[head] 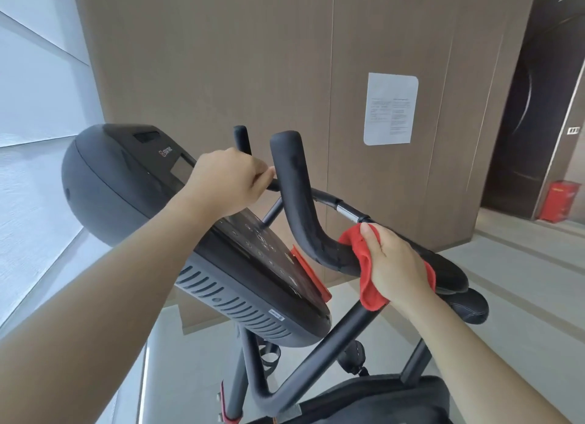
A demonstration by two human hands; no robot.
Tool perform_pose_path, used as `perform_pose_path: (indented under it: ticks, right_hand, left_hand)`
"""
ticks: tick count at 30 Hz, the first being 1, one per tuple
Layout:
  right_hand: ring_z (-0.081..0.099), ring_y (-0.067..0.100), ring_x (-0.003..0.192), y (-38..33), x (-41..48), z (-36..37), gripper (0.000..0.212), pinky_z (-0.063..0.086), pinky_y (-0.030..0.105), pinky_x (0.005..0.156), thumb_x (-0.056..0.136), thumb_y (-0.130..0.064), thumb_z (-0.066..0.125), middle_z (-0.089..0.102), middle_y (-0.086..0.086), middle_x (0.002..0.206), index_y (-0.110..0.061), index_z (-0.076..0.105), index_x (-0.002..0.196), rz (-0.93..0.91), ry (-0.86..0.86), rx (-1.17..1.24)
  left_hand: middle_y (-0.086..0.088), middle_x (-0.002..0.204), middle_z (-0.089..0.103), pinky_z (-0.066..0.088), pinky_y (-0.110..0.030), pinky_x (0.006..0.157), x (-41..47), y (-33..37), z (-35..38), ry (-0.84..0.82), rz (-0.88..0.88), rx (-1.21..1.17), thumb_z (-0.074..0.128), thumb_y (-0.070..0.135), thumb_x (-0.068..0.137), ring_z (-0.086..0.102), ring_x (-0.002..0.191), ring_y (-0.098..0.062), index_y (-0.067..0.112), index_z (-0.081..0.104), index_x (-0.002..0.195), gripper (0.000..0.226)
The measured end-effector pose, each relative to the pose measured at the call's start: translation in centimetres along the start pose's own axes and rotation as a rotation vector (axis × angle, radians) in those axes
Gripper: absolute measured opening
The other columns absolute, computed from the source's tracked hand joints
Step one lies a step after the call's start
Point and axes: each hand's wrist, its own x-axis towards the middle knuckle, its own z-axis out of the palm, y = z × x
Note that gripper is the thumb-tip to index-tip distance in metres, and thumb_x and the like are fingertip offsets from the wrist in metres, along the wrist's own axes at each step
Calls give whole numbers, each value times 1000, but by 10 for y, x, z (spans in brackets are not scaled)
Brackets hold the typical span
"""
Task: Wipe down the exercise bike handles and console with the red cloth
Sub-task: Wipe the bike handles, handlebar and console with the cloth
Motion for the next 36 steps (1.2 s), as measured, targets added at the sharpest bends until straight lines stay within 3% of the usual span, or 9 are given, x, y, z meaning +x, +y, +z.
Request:
perform_pose_path:
  ticks: [7,10,13,18,24,28,31,34,36]
  right_hand:
    - [42,4,111,2,-34,-3,49,27,21,99,96,-46,23,46,-15,117,-19,51,125,-116,99,105]
    - [57,20,102,0,-11,-2,42,39,28,89,99,-40,24,58,-3,104,-16,57,113,-43,56,62]
    - [54,20,111,-14,1,4,41,36,27,91,99,-37,26,60,0,118,-19,57,119,-7,3,157]
    - [45,3,108,-29,-29,17,53,31,22,95,91,-51,19,50,-17,117,-26,54,123,-199,187,171]
    - [57,27,91,-31,-4,11,41,28,28,69,100,-39,26,64,3,95,-17,61,99,-42,107,86]
    - [49,7,90,-44,-14,21,44,29,20,76,95,-42,24,57,-12,97,-21,60,106,-145,212,155]
    - [54,14,95,-30,-18,13,45,34,26,81,95,-44,24,58,-10,99,-20,59,109,-164,160,158]
    - [59,30,91,-26,-5,11,47,37,33,73,97,-45,24,65,5,94,-16,61,99,-49,111,108]
    - [59,29,85,-34,-1,16,49,39,34,70,95,-48,22,66,4,88,-18,61,96,-81,134,86]
  left_hand:
    - [-1,63,57,17,-21,46,-3,-2,8,28,112,50,28,37,86,49,53,-25,14,51,68,37]
    - [1,78,57,20,-22,48,0,-5,2,-12,112,28,38,35,91,52,63,-22,15,54,79,28]
    - [3,84,52,27,-25,54,0,-22,-20,-32,97,63,42,37,92,46,70,-19,17,53,86,24]
    - [6,70,44,29,-27,58,-24,-44,-37,27,175,168,34,43,89,55,64,-22,20,55,81,33]
    - [5,63,42,31,-26,53,-30,-38,-39,67,223,143,35,42,86,50,53,-23,18,53,70,34]
    - [6,63,38,32,-26,52,-33,-36,-41,79,255,128,35,40,86,47,52,-21,18,54,70,34]
    - [4,61,43,29,-25,50,-38,-35,-40,62,260,169,35,39,86,48,52,-21,17,54,68,33]
    - [4,60,45,26,-24,47,-45,-36,-37,67,237,206,35,39,87,47,52,-21,18,52,66,34]
    - [4,61,47,25,-23,46,-45,-35,-36,70,213,210,33,40,88,48,54,-19,18,52,67,35]
